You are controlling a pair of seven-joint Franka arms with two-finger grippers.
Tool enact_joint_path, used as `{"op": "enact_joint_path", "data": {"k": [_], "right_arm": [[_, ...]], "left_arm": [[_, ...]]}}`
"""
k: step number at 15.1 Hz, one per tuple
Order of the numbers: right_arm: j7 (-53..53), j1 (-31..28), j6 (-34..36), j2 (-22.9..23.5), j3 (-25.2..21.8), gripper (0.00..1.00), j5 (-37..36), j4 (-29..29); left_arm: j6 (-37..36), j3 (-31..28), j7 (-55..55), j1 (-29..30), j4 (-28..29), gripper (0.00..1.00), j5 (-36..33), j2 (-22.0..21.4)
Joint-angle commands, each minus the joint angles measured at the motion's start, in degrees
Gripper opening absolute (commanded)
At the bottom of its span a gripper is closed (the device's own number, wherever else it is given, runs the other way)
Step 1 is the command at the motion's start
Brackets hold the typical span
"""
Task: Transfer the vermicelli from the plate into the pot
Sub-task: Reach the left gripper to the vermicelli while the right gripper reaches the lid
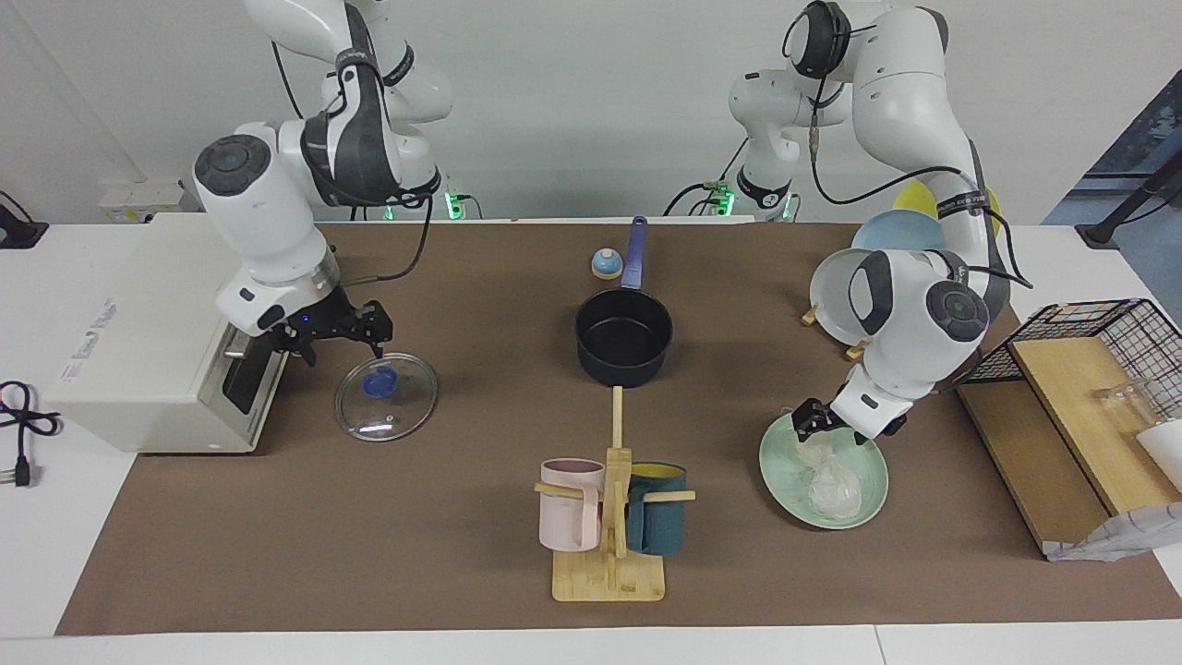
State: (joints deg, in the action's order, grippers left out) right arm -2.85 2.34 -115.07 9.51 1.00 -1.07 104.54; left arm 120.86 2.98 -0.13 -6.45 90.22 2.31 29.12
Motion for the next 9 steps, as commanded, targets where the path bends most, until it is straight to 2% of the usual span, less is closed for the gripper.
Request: {"op": "enact_joint_path", "data": {"k": [1, 5, 7, 9], "right_arm": [[-0.4, 0.2, -8.0, -1.3, 0.2, 1.00, 1.1, 7.9], [-0.4, 2.0, -10.7, -1.3, 0.1, 1.00, 1.1, 12.3], [-0.5, 1.8, -14.5, -2.1, 0.1, 1.00, 1.1, 15.3], [-0.6, 1.7, -15.4, -1.7, 0.1, 1.00, 1.0, 15.7]], "left_arm": [[3.1, -0.6, -1.4, -0.9, -0.9, 1.00, 0.7, 1.8], [3.2, -0.6, -2.6, -1.0, -0.1, 1.00, 0.3, 2.1], [4.5, -0.7, -2.6, -1.0, 0.7, 1.00, 0.4, 2.1], [6.7, -0.7, -2.6, -1.2, 2.5, 0.97, 0.3, 1.9]]}}
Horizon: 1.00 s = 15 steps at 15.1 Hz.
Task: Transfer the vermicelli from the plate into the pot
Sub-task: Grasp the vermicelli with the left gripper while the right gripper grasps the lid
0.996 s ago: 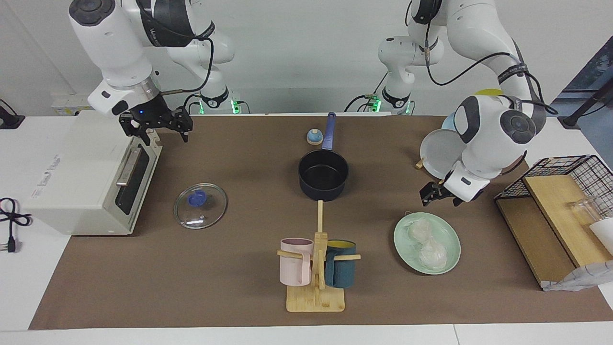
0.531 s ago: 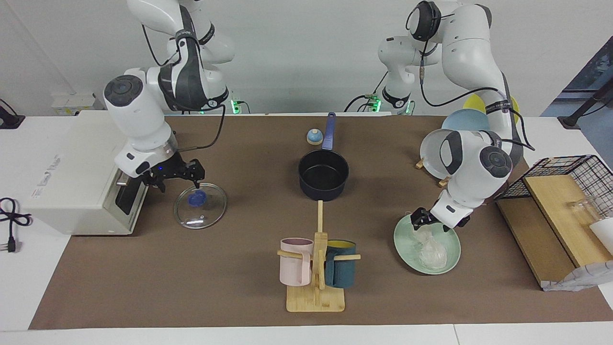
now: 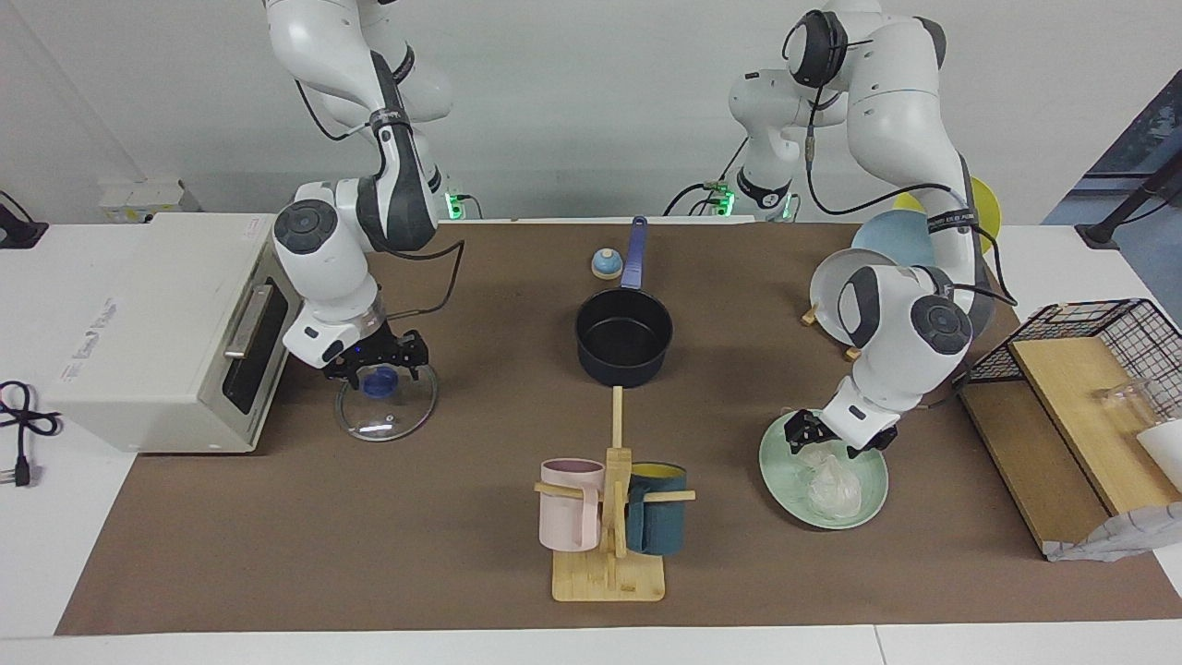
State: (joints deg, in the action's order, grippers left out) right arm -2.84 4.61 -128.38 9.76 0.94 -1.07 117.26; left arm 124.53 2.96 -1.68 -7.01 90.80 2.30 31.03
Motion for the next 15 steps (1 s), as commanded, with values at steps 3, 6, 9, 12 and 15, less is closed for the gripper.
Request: {"op": "enact_joint_path", "data": {"k": [3, 6, 9, 12, 15], "right_arm": [[-0.7, -0.7, -3.6, -0.4, 0.1, 1.00, 0.9, 3.0], [-3.9, -1.7, -3.7, 0.9, 0.1, 1.00, 0.8, 2.8], [-5.5, -2.1, -4.3, 1.5, 0.1, 1.00, 0.8, 2.7], [-5.9, -2.1, -4.3, 1.5, 0.1, 1.00, 0.7, 2.9], [-7.7, -2.6, -4.3, 1.8, 0.1, 1.00, 0.7, 3.0]], "left_arm": [[2.6, -0.7, -1.0, -0.5, 1.7, 0.72, 0.3, 0.0], [2.8, -0.8, -1.0, -0.5, 1.4, 0.01, 0.2, 0.0], [2.0, -0.8, -1.3, 0.2, 0.2, 0.00, 0.2, 0.0], [-2.9, -0.6, -1.2, 0.0, -2.6, 0.00, 1.0, -0.5], [-10.3, -0.9, -1.0, 0.3, -4.1, 0.00, 7.6, -4.5]]}}
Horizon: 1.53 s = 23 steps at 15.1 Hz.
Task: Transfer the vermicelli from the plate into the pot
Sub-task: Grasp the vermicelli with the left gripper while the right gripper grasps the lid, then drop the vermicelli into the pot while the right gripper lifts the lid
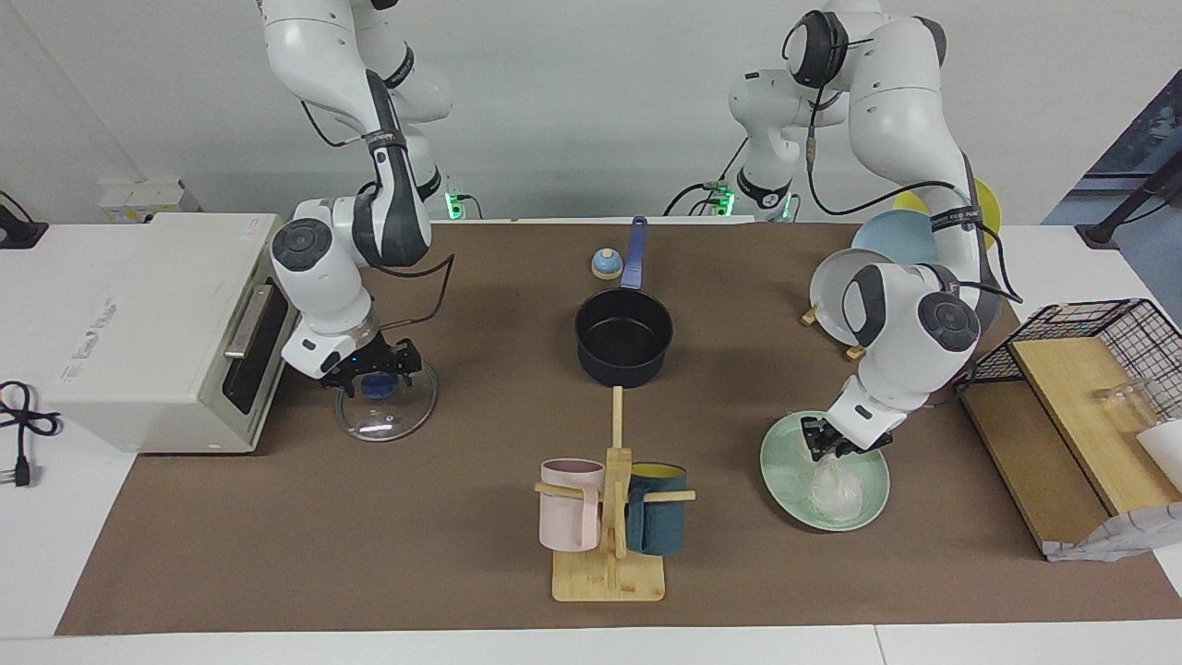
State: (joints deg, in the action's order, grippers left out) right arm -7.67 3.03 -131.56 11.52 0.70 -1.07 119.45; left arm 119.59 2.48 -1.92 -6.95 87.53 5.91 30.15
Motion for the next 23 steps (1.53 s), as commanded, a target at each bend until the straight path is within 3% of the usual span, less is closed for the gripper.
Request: {"op": "enact_joint_path", "data": {"k": [1, 7, 10, 13, 16, 18, 23], "right_arm": [[-3.1, -1.7, -1.0, 0.0, 0.4, 1.00, 0.7, 0.8], [-3.1, -1.8, -0.5, -0.1, 0.4, 0.88, 0.7, 1.1], [-3.1, -1.7, -0.3, -0.1, 0.4, 0.84, 0.7, 1.1], [-3.1, -1.5, 0.1, -0.1, 0.4, 0.72, 0.7, 1.1], [-3.1, -1.5, 0.5, -0.1, 0.4, 0.53, 0.7, 1.0], [-3.0, -1.3, 1.0, -0.1, 0.4, 0.47, 0.7, 0.7], [-3.0, -1.0, 6.3, 0.3, 0.4, 0.47, 0.9, -4.4]], "left_arm": [[-8.5, -0.7, -0.7, 0.4, -1.0, 0.00, 6.5, -5.7], [-22.4, 0.0, 12.9, -0.9, -0.4, 0.00, 10.3, -18.0], [-27.6, 0.2, 18.5, -5.4, 2.8, 0.00, 10.6, -24.2], [-25.2, 0.2, 26.1, -13.2, 9.4, 0.00, 11.6, -27.9], [-15.4, 0.2, 30.6, -21.2, 21.8, 0.00, 11.8, -33.4], [-11.7, 0.2, 31.9, -24.9, 25.0, 0.00, 13.0, -32.8], [-0.5, 0.2, 34.4, -30.8, 29.4, 0.00, 13.0, -28.5]]}}
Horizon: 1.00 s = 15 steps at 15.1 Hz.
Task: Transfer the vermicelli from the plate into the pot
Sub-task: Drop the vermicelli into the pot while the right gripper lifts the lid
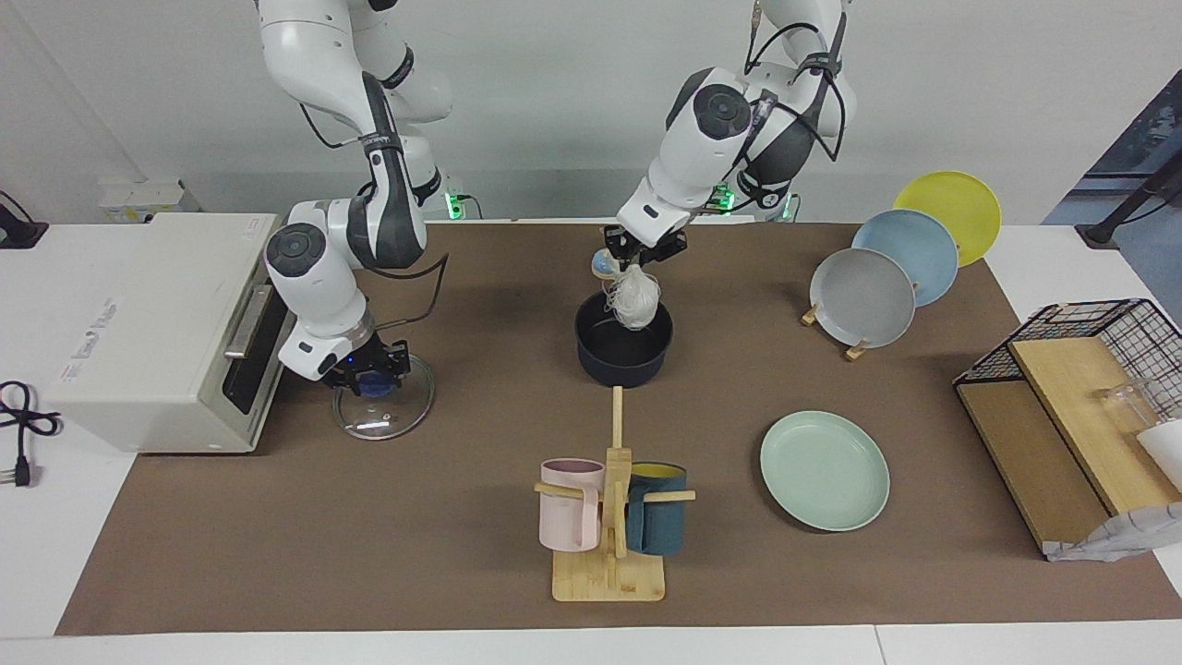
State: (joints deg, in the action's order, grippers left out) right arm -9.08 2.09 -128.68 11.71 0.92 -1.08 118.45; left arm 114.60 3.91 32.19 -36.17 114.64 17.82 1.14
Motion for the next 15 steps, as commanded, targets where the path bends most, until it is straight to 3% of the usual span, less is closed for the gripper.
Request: {"op": "enact_joint_path", "data": {"k": [1, 8, 12, 13, 14, 15], "right_arm": [[-1.4, 0.0, 5.3, 0.2, 0.3, 0.47, 0.9, -4.9], [11.0, 7.2, 16.9, 0.2, 1.5, 0.46, 1.1, -14.3], [14.1, 9.5, 18.0, 0.2, 1.5, 0.29, 1.1, -15.4], [14.1, 9.5, 17.9, 0.2, 1.5, 0.21, 1.1, -15.5], [14.1, 9.4, 17.9, 0.2, 1.5, 0.11, 1.1, -15.5], [14.1, 9.3, 17.9, 0.2, 1.6, 0.03, 1.1, -15.6]], "left_arm": [[5.9, -1.2, 0.3, -1.9, 2.4, 0.00, 1.1, 1.7], [15.4, -1.4, -1.8, -1.6, 2.7, 0.00, 1.1, 7.9], [18.2, -1.4, -7.2, -1.5, 4.4, 0.00, 1.0, 9.1], [17.8, -1.5, -9.1, -1.5, 4.4, 0.29, 1.0, 9.1], [17.6, -1.5, -9.6, -1.4, 4.1, 0.99, 1.0, 9.1], [16.5, -1.5, -9.6, -1.1, 3.8, 1.00, 1.0, 8.4]]}}
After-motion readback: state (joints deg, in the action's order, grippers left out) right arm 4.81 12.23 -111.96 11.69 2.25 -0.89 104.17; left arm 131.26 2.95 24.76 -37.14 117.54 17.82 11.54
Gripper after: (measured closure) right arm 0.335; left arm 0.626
